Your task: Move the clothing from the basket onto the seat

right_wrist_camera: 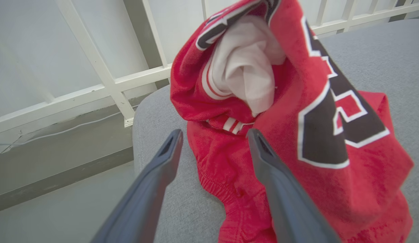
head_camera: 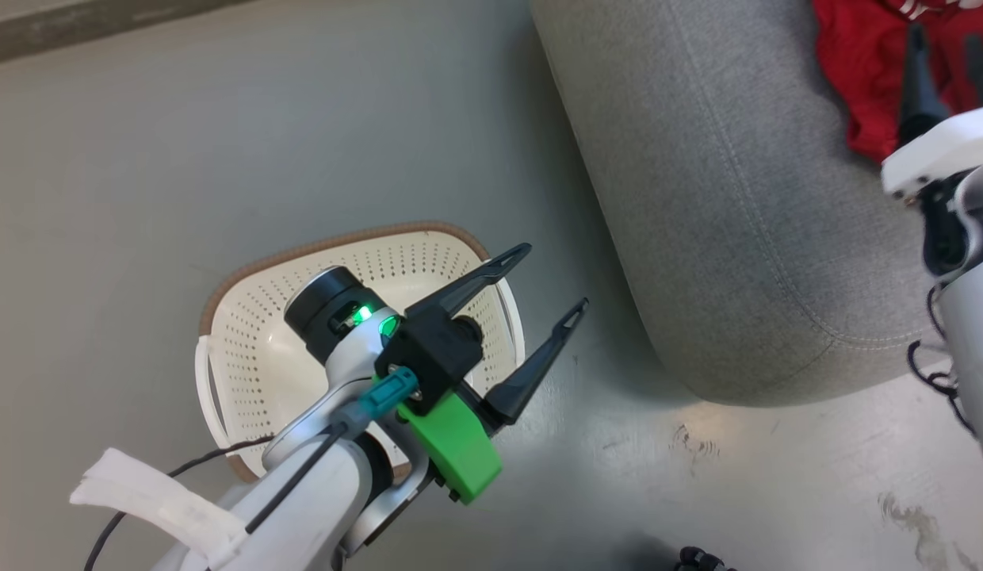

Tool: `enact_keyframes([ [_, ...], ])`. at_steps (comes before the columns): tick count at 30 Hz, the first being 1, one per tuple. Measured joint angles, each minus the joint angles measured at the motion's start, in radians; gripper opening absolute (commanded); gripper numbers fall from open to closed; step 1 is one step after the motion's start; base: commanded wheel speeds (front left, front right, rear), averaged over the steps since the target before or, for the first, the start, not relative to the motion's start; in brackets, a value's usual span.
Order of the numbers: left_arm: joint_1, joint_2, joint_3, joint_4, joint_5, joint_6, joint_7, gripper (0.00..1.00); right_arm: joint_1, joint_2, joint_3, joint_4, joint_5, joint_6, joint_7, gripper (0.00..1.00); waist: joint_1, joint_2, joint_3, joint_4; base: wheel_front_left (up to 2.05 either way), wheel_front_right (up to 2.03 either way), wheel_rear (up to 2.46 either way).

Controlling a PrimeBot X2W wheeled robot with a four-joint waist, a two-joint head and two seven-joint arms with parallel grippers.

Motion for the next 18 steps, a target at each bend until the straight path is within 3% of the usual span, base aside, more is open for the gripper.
enact_keyframes([
  [9,0.044,-0.015,0.046,0.039,-0.019,0.037,-0.049,1.00,0.078,0.029,0.016,-0.136,-0.046,0.009,-0.002,1.00,0.0000,0.0000,-0.065,0.010,0.00,0.00,0.00],
  [18,0.098,-0.017,0.131,0.086,-0.030,0.115,-0.113,1.00,0.189,0.065,0.033,-0.286,-0.083,0.016,-0.003,1.00,0.0000,0.0000,-0.123,0.068,0.00,0.00,0.00],
])
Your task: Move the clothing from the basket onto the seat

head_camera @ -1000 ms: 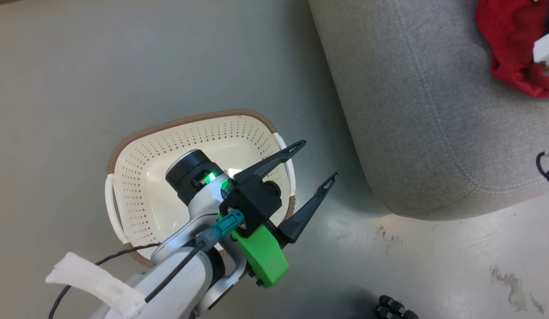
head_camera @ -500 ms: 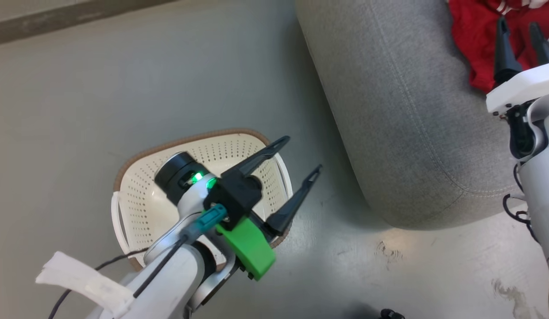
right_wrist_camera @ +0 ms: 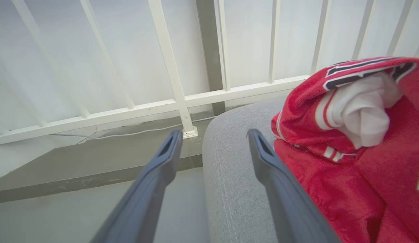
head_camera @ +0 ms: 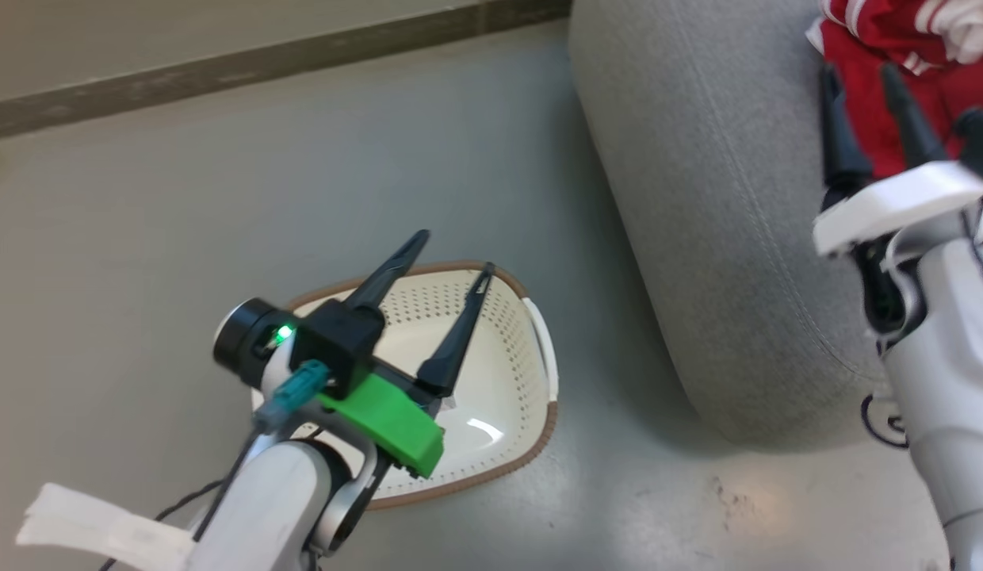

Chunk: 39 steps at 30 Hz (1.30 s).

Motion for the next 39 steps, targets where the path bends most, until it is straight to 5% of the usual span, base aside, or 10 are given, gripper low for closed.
enact_keyframes([
  [11,0.093,0.000,0.110,0.064,-0.033,0.084,-0.077,1.00,0.162,0.038,0.033,-0.107,-0.046,0.000,0.000,1.00,0.0000,0.0000,-0.092,0.098,0.00,0.00,0.00],
  [39,0.316,0.011,0.228,0.136,-0.041,0.115,-0.114,1.00,0.460,0.048,0.059,-0.245,-0.098,-0.065,0.000,1.00,-0.0001,0.0000,-0.335,0.185,0.00,0.00,0.00],
])
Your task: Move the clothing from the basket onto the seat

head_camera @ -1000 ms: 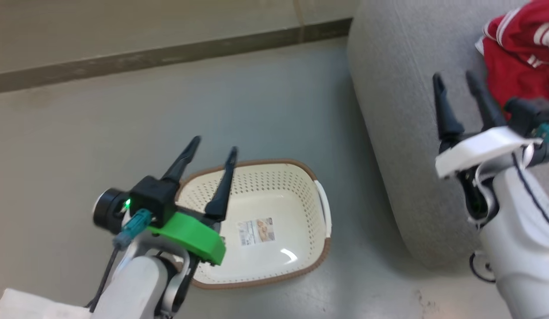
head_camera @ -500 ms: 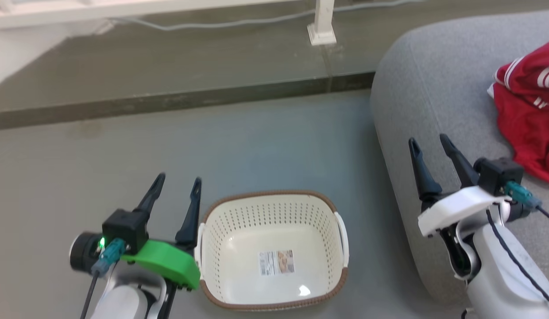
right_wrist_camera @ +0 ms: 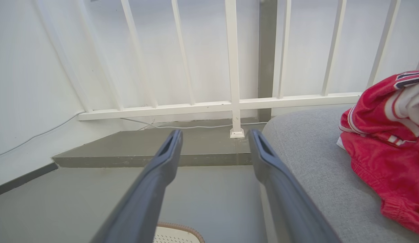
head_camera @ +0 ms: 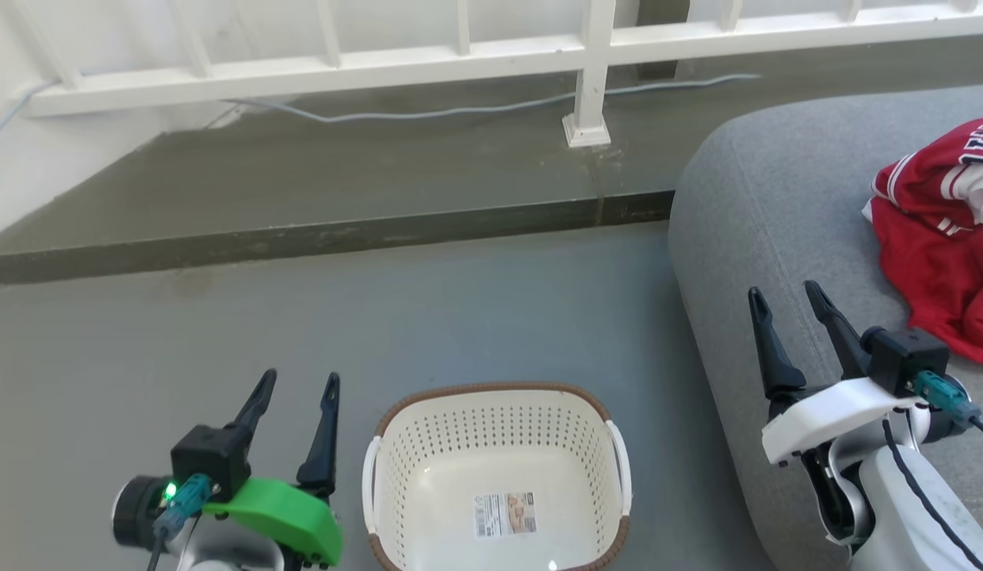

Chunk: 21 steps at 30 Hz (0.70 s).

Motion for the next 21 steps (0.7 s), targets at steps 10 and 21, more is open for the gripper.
enact_keyframes([
  [10,0.041,-0.004,0.030,-0.001,0.000,0.003,0.000,1.00,0.049,-0.016,-0.002,-0.073,-0.001,-0.025,0.007,1.00,0.0000,0.0000,-0.027,-0.002,0.00,0.00,0.00],
  [21,0.068,-0.009,0.050,-0.010,0.002,0.003,0.000,1.00,0.093,-0.019,-0.005,-0.144,-0.001,-0.041,0.038,1.00,0.0000,0.0000,-0.032,-0.006,0.00,0.00,0.00],
])
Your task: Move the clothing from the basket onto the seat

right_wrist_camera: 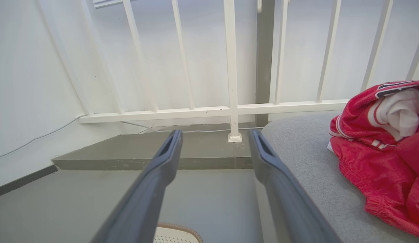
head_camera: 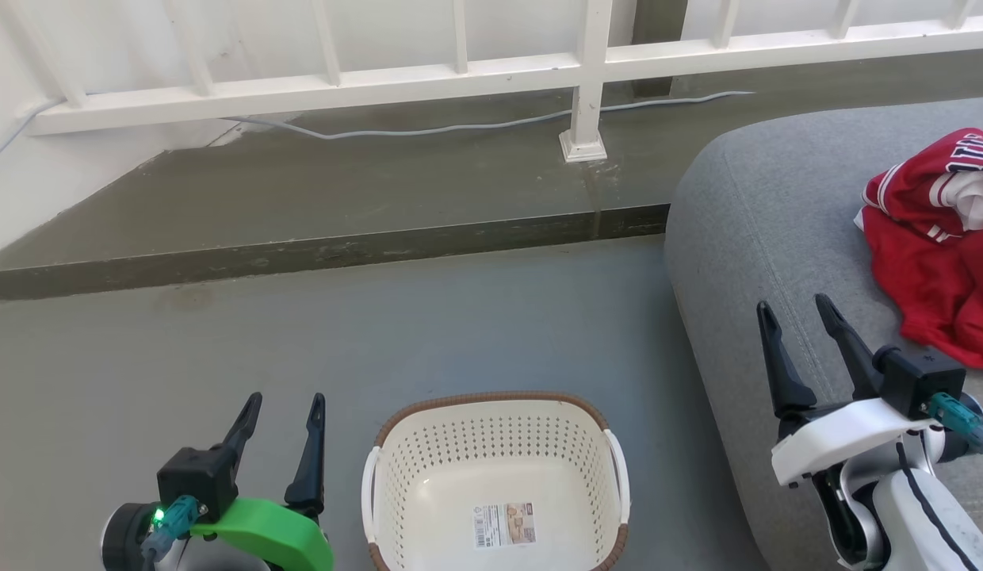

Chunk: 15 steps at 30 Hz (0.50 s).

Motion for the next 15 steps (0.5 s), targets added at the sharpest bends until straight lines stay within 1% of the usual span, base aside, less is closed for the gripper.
enact_keyframes([
  [15,0.010,-0.007,0.008,-0.007,0.011,0.004,0.010,1.00,0.046,-0.003,-0.002,-0.063,0.000,-0.009,0.032,1.00,0.0000,0.0000,0.002,-0.003,0.00,0.00,0.00],
])
